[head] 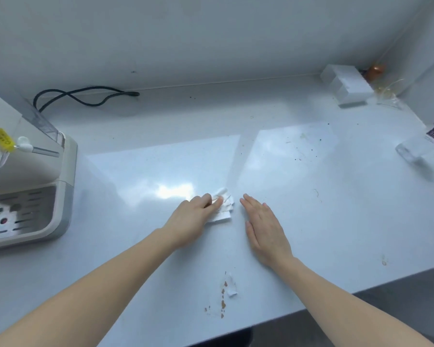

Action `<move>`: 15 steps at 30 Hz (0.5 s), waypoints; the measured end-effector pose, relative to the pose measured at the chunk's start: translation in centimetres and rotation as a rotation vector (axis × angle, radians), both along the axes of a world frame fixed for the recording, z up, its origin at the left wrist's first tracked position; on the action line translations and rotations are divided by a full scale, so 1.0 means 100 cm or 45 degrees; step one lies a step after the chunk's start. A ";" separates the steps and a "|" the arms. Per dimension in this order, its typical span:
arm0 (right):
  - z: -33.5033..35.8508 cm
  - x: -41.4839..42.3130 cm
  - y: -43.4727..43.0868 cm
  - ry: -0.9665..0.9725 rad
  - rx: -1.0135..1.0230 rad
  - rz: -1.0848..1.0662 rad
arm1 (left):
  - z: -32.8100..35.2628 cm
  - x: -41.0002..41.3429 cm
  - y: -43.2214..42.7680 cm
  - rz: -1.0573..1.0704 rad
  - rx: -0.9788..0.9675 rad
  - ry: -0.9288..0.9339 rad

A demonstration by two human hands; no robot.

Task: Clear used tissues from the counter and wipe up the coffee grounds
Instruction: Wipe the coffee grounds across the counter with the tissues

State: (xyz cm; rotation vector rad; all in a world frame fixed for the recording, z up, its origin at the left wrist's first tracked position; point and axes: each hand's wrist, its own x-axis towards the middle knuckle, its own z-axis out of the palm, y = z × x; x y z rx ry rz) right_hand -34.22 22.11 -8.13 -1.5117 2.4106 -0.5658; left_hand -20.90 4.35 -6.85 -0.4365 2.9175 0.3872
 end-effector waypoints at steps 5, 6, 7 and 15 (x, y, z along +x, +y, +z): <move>0.008 0.003 0.002 -0.031 -0.069 0.120 | 0.001 0.023 0.038 -0.053 0.079 0.074; 0.011 0.006 0.003 -0.032 -0.091 0.158 | 0.002 0.027 0.045 -0.045 0.092 0.086; 0.013 0.011 0.006 -0.025 -0.118 0.187 | 0.001 0.032 0.052 -0.031 0.099 0.098; 0.017 0.052 0.039 0.071 -0.160 0.300 | -0.007 0.057 0.090 0.108 0.075 0.247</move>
